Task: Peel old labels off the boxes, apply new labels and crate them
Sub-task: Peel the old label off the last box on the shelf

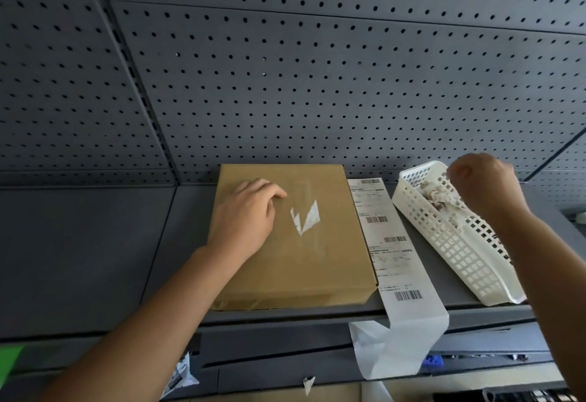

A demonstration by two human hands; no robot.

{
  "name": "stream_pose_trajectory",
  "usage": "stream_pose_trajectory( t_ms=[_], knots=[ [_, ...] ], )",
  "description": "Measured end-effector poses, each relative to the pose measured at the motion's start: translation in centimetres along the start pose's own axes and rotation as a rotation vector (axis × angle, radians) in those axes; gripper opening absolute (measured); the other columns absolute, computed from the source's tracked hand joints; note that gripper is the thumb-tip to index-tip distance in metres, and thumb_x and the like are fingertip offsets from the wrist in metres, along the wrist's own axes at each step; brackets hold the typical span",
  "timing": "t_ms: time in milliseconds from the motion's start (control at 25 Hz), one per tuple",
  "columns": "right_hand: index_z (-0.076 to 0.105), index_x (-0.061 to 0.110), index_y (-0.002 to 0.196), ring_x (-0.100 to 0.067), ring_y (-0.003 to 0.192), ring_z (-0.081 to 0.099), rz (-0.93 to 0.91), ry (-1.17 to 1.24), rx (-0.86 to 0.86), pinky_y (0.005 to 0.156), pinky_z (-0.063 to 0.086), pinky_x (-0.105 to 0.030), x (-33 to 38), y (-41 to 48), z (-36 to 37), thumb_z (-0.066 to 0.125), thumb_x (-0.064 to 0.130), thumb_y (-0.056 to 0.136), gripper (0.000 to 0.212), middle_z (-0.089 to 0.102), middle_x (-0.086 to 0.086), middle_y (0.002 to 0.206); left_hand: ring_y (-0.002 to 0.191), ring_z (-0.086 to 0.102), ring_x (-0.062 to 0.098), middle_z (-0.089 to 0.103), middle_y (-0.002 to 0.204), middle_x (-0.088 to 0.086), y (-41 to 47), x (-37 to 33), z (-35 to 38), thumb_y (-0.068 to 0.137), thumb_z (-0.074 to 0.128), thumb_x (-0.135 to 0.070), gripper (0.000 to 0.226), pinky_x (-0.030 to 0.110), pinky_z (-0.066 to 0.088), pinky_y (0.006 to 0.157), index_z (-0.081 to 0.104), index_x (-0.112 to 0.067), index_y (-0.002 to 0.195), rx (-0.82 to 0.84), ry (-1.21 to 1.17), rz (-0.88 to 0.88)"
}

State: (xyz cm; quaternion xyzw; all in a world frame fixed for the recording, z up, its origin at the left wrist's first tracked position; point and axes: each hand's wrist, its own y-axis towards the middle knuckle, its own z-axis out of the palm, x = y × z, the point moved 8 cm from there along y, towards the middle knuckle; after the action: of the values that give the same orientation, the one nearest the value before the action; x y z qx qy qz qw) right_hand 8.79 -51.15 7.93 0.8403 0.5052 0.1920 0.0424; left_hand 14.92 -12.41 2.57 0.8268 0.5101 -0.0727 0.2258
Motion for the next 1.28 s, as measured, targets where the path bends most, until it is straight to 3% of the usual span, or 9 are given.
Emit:
stream_pose_trajectory(
  t_ms=[120,200,320,440,520,800,1280],
  knots=[
    [0.069,0.023,0.089,-0.001,0.066,0.061,-0.158,0.256,0.116,0.051,0.038,-0.004,8.0,-3.1,0.4,0.061,0.017,0.093,0.011,0.067,0.012,0.079,0.116,0.052,0.003,0.061,0.124,-0.021,-0.2,0.1,-0.5,0.101,0.047,-0.015,0.031,0.007,0.03,0.068,0.068,-0.032,0.117,0.023,-0.018,0.002],
    [0.07,0.023,0.09,0.006,0.068,0.06,-0.295,0.362,0.252,0.058,0.04,-0.002,13.8,-6.3,2.8,0.064,0.016,0.091,0.009,0.067,0.017,0.08,0.118,0.051,0.001,0.062,0.126,-0.021,-0.6,0.4,-0.9,0.101,0.048,-0.016,0.032,0.003,0.025,0.068,0.069,-0.033,0.118,0.001,-0.037,-0.019],
    [0.068,0.018,0.091,0.003,0.079,0.06,-0.314,0.522,0.33,0.066,0.045,-0.006,18.0,-8.7,6.0,0.063,0.009,0.09,0.011,0.067,0.012,0.083,0.117,0.053,0.001,0.063,0.124,-0.02,-0.9,0.4,-1.1,0.099,0.051,-0.015,0.031,0.002,0.026,0.067,0.07,-0.033,0.116,-0.031,-0.053,-0.026],
    [0.064,0.016,0.091,-0.01,0.077,0.062,-0.287,0.557,0.282,0.07,0.049,-0.024,18.7,-8.8,7.5,0.054,0.002,0.09,0.017,0.069,0.005,0.083,0.115,0.054,0.002,0.064,0.122,-0.02,-1.0,0.5,-0.8,0.097,0.053,-0.013,0.031,0.006,0.028,0.069,0.071,-0.033,0.114,-0.043,-0.065,-0.021],
    [0.063,0.016,0.09,-0.014,0.075,0.062,-0.302,0.542,0.232,0.071,0.048,-0.029,18.6,-8.9,8.0,0.053,0.0,0.09,0.018,0.069,0.002,0.08,0.114,0.055,0.002,0.065,0.122,-0.02,-1.0,0.6,-0.6,0.097,0.055,-0.013,0.031,0.011,0.035,0.068,0.071,-0.034,0.114,-0.044,-0.063,-0.017],
    [0.06,0.009,0.087,-0.012,0.056,0.051,-0.411,0.459,0.105,0.06,0.044,-0.033,19.7,-9.6,8.0,0.05,-0.003,0.088,0.016,0.062,0.0,0.068,0.11,0.056,0.005,0.065,0.118,-0.019,-0.9,1.0,-0.3,0.095,0.058,-0.013,0.029,0.017,0.043,0.069,0.071,-0.033,0.112,-0.063,-0.049,-0.009],
    [0.06,0.007,0.089,-0.018,0.061,0.053,-0.412,0.449,0.077,0.06,0.042,-0.031,19.7,-9.9,8.0,0.049,-0.003,0.09,0.015,0.064,0.0,0.073,0.102,0.061,0.009,0.069,0.112,-0.015,-0.9,0.9,-0.3,0.091,0.061,-0.01,0.027,0.019,0.042,0.074,0.073,-0.029,0.107,-0.121,-0.044,0.036]
  ],
)
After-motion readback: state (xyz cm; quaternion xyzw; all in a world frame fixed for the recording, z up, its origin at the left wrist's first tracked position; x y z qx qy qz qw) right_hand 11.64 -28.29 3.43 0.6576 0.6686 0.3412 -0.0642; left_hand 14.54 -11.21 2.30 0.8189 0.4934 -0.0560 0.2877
